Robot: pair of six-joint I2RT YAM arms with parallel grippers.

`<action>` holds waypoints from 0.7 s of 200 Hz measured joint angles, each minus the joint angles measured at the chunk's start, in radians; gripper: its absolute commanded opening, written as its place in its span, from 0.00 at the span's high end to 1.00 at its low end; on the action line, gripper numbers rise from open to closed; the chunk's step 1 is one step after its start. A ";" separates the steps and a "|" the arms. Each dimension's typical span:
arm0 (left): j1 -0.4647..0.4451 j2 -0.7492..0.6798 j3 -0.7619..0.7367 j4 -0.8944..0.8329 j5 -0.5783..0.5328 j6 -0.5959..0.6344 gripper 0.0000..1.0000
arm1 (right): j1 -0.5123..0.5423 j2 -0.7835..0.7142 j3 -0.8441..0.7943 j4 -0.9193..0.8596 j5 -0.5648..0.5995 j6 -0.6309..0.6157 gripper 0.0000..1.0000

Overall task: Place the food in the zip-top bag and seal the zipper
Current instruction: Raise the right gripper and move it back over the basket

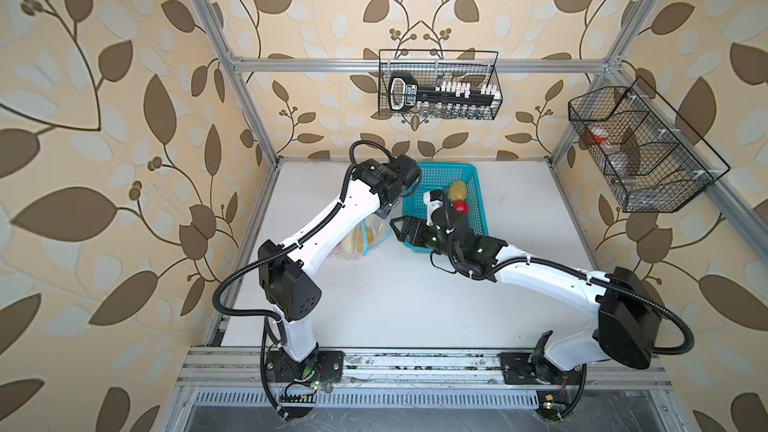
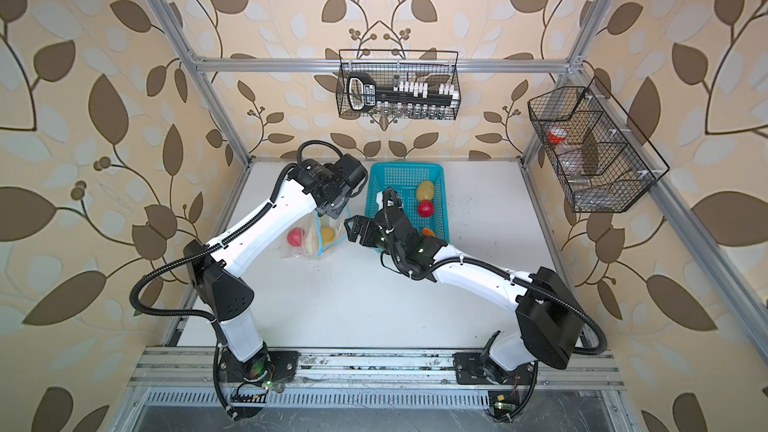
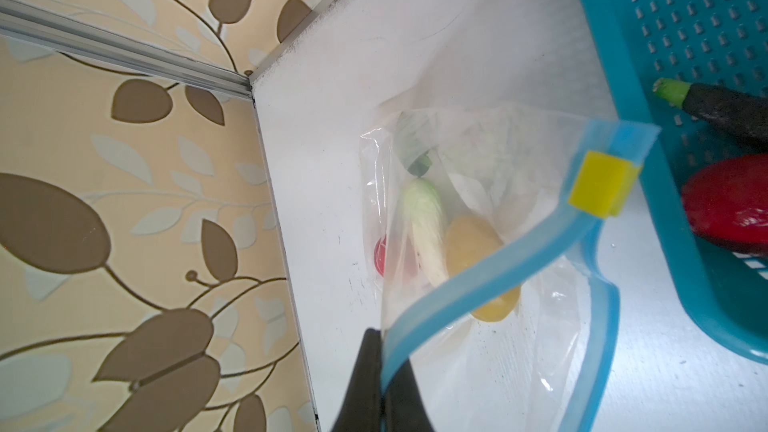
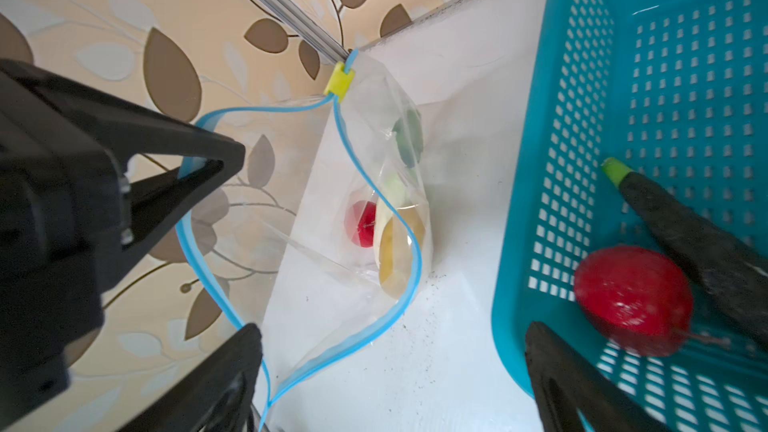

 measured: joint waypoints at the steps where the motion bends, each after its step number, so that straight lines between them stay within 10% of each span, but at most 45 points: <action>1: 0.000 0.000 0.000 0.000 0.000 0.000 1.00 | 0.000 -0.001 0.000 -0.002 0.002 -0.001 0.00; 140: 0.000 0.000 -0.015 0.014 -0.005 0.000 1.00 | -0.101 0.040 0.310 -0.529 0.353 -0.084 0.00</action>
